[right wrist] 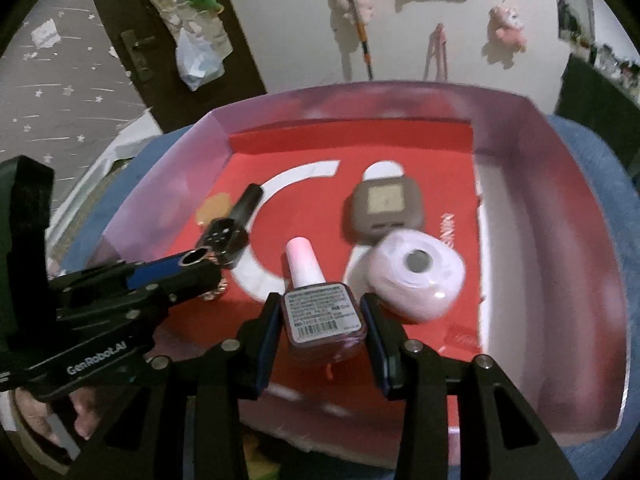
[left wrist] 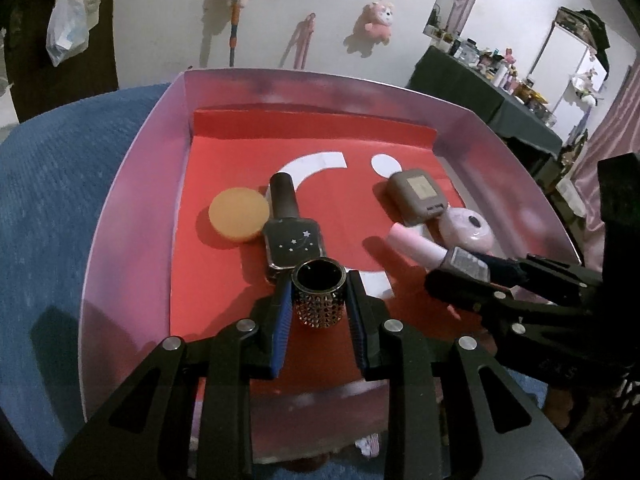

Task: Organize rigid objects
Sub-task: 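Lower the mesh cylinder and nail polish onto the red paper and open both tools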

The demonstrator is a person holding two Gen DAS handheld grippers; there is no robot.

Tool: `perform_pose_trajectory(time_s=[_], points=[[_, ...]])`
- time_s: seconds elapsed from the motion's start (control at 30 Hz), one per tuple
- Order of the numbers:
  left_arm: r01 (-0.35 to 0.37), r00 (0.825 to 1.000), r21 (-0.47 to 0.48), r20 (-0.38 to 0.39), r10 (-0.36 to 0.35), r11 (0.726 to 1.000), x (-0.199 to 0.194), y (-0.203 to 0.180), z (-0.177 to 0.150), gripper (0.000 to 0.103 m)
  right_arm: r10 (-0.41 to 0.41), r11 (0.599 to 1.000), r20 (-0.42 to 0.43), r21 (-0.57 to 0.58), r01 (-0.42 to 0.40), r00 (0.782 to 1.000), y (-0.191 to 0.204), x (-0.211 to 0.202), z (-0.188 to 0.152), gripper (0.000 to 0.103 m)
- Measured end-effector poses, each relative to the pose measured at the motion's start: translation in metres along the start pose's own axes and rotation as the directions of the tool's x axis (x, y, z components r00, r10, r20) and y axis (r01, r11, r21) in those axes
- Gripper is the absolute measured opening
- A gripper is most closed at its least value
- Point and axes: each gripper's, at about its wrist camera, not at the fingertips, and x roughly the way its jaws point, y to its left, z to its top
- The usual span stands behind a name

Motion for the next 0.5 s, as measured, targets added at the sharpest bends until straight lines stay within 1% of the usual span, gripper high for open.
perform_pose_trajectory(time_s=[0.17, 0.33, 0.5], points=[[-0.030, 0.999, 0.008, 0.022, 0.030, 1.000, 0.006, -0.002, 0.004, 0.024, -0.068, 0.997, 0.030, 0.029, 0.067, 0.997, -0.009, 0.004, 0.005, 0.042], [-0.058, 0.997, 0.005, 0.050, 0.058, 0.998, 0.008, -0.001, 0.006, 0.024, -0.139, 0.990, 0.059, 0.035, 0.137, 0.989, -0.011, 0.004, 0.008, 0.042], [-0.063, 0.997, 0.008, 0.054, 0.062, 0.998, 0.011, -0.003, 0.006, 0.024, -0.148, 0.989, 0.058, 0.033, 0.146, 0.987, -0.012, 0.007, 0.008, 0.042]])
